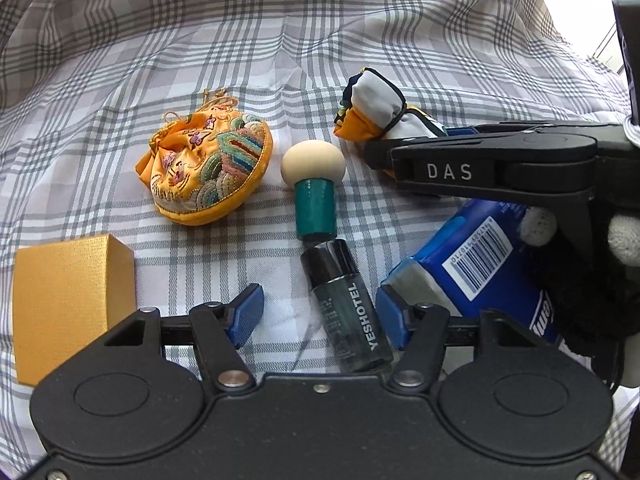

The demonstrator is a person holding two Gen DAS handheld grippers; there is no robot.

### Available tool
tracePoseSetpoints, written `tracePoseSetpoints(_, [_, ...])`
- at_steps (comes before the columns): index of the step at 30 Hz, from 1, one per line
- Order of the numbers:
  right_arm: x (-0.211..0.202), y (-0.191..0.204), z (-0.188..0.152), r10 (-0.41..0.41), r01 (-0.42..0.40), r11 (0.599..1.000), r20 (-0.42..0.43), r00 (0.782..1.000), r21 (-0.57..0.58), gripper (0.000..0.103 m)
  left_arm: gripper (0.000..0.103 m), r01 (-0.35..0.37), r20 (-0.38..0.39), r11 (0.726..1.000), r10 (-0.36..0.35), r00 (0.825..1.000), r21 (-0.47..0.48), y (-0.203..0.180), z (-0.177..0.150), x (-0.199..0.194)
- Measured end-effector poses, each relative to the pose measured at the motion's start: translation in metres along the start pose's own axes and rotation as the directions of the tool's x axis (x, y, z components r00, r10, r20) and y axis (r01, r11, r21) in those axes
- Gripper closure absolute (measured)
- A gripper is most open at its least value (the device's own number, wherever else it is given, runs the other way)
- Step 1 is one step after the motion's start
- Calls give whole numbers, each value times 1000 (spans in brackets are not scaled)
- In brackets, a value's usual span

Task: Organize soft objects
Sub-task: 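Close the left tool on the dark YESHOTEL bottle while the right tool holds the doll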

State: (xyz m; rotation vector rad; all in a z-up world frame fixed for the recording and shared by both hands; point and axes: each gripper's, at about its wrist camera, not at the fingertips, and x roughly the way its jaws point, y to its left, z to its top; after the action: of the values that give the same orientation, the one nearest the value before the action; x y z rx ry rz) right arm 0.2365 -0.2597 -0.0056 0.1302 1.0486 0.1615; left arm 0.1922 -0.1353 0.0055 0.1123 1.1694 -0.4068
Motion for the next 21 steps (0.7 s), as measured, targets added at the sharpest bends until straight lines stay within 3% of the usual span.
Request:
tracePoseSetpoints(3, [1, 0, 0, -1, 1, 1000, -3, 1000, 0, 58, 44, -32, 5, 999, 32, 999, 23, -4, 1, 3])
tracePoseSetpoints(15, [3, -1, 1, -3, 3, 1000, -14, 1000, 6, 57, 36, -33, -12, 997, 34, 999, 65, -1, 8, 7])
tracePoseSetpoints(20, [2, -1, 1, 1, -1, 1000, -13, 1000, 9, 57, 38, -23, 10, 999, 23, 1000, 48, 1, 6, 4])
tracePoseSetpoints(21, [2, -1, 1, 0, 0, 1000, -12, 1000, 7, 57, 44, -21, 20, 999, 20, 1000, 42, 2, 5, 3])
